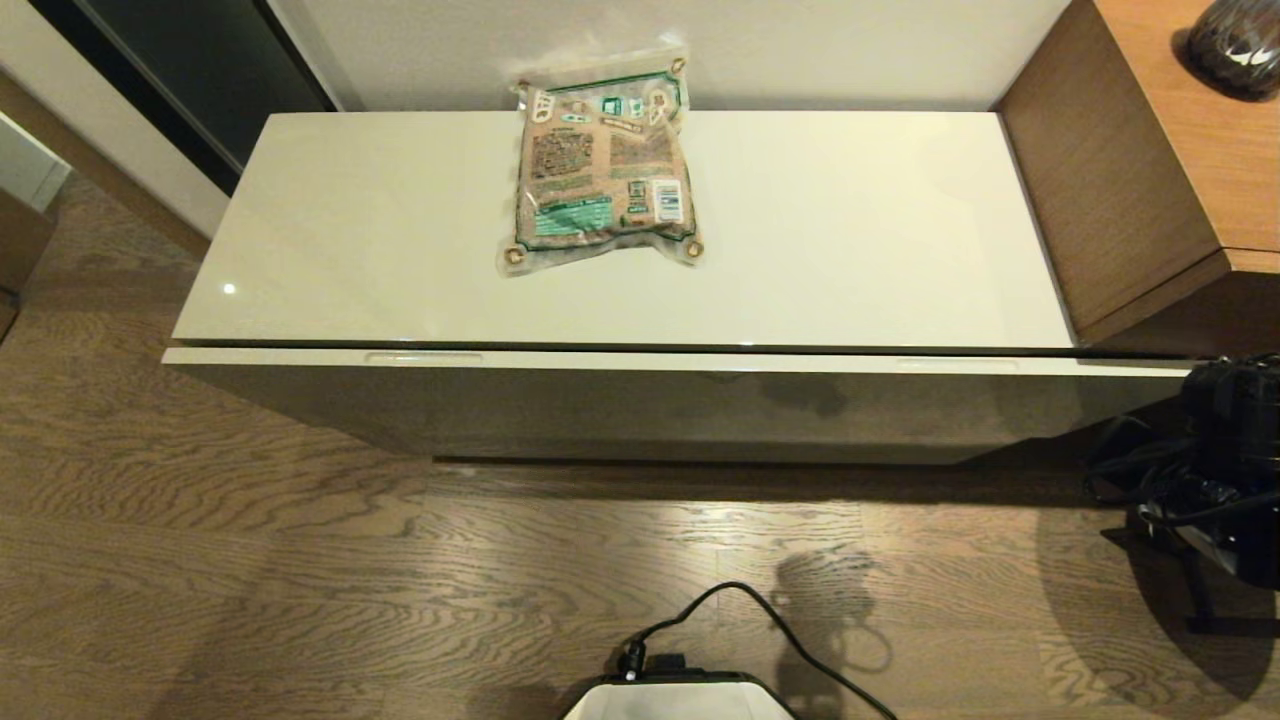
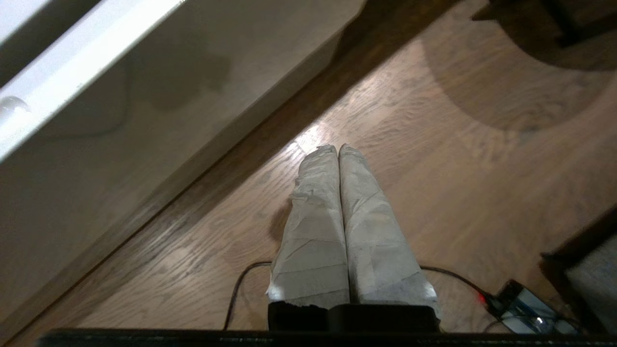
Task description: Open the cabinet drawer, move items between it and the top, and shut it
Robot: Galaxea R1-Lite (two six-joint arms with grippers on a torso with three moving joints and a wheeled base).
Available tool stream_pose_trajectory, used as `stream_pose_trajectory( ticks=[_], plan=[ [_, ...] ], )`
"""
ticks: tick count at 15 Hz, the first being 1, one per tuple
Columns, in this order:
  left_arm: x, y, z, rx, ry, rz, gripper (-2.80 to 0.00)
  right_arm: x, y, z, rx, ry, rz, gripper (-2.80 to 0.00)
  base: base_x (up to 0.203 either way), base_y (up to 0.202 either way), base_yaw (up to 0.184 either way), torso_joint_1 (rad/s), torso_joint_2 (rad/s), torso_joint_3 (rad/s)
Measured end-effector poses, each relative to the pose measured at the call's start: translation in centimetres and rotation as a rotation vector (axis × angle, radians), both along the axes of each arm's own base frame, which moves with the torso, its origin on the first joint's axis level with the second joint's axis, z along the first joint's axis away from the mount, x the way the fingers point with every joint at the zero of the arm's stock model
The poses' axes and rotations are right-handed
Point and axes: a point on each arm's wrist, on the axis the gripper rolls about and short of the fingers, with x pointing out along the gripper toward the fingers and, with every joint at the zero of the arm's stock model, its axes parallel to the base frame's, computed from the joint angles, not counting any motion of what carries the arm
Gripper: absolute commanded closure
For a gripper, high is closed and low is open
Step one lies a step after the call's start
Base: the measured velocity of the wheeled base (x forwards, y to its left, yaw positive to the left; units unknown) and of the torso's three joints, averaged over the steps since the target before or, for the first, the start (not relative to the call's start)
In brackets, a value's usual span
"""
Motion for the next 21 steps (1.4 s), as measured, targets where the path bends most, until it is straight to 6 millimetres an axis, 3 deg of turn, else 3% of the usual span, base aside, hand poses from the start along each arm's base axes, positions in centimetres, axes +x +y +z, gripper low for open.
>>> stream_pose_trajectory(
  ticks=[5, 8, 11, 14, 16, 18, 21],
  plan=[
    [0.0, 0.0, 0.0, 0.003, 0.000, 0.000, 0.00, -1.6, 0.2, 1.1, -0.019, 0.021, 0.022, 0.00, 0.000, 0.000, 0.000, 0.000, 0.00, 0.000],
    [0.0, 0.0, 0.0, 0.003, 0.000, -0.001, 0.00, -5.1, 1.5, 5.2, -0.058, -0.017, 0.109, 0.00, 0.000, 0.000, 0.000, 0.000, 0.00, 0.000],
    [0.0, 0.0, 0.0, 0.000, -0.001, 0.000, 0.00, -11.6, 1.7, 11.8, -0.143, -0.094, 0.155, 0.00, 0.000, 0.000, 0.000, 0.000, 0.00, 0.000],
    [0.0, 0.0, 0.0, -0.001, -0.001, 0.000, 0.00, -21.8, 0.1, 16.7, -0.260, -0.147, 0.130, 0.00, 0.000, 0.000, 0.000, 0.000, 0.00, 0.000],
    [0.0, 0.0, 0.0, -0.010, 0.000, 0.000, 0.00, -29.2, -0.9, 16.2, -0.337, -0.122, 0.118, 0.00, 0.000, 0.000, 0.000, 0.000, 0.00, 0.000],
    [0.0, 0.0, 0.0, -0.016, 0.000, 0.000, 0.00, -34.8, -1.1, 13.0, -0.348, -0.054, 0.105, 0.00, 0.000, 0.000, 0.000, 0.000, 0.00, 0.000],
    [0.0, 0.0, 0.0, -0.027, 0.001, 0.000, 0.00, -37.9, -0.5, 7.8, -0.320, 0.051, 0.186, 0.00, 0.000, 0.000, 0.000, 0.000, 0.00, 0.000]
  ],
)
